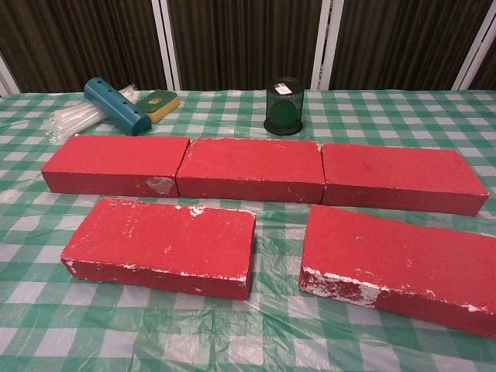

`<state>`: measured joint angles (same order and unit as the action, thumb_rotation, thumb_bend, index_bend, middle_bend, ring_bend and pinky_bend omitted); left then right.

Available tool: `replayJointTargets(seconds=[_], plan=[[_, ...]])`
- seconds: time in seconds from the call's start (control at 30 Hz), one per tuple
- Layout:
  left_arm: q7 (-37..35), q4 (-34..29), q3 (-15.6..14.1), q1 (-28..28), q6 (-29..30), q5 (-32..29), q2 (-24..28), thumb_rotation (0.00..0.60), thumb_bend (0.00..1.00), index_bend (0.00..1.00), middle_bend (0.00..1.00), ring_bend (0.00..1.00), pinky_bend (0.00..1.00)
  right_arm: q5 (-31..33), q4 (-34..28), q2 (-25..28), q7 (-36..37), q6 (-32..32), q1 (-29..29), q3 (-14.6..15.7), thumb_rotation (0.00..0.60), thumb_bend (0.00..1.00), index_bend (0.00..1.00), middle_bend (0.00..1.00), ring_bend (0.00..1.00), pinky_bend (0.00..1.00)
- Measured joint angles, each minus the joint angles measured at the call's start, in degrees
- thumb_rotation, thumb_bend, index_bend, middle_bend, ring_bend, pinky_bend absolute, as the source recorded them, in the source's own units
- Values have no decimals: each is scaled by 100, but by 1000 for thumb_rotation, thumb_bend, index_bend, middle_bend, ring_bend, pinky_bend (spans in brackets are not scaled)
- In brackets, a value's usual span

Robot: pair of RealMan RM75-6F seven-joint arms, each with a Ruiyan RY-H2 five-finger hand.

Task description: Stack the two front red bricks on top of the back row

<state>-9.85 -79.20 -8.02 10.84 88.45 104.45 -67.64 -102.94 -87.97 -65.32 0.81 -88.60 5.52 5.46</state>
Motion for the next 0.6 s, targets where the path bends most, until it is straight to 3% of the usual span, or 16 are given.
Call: replayJointTargets(seconds=[0.33, 0.6], plan=[[-809, -1, -167, 285, -10, 564, -69, 600, 282, 0, 0, 0, 28, -159, 16, 9, 92, -128, -56, 65, 600, 92, 0, 0, 0, 0], [-1864, -577, -375, 1350, -738, 1319, -111, 600, 280, 0, 0, 0, 20, -432, 90, 23, 302, -234, -72, 203, 600, 88, 0, 0, 0, 0]])
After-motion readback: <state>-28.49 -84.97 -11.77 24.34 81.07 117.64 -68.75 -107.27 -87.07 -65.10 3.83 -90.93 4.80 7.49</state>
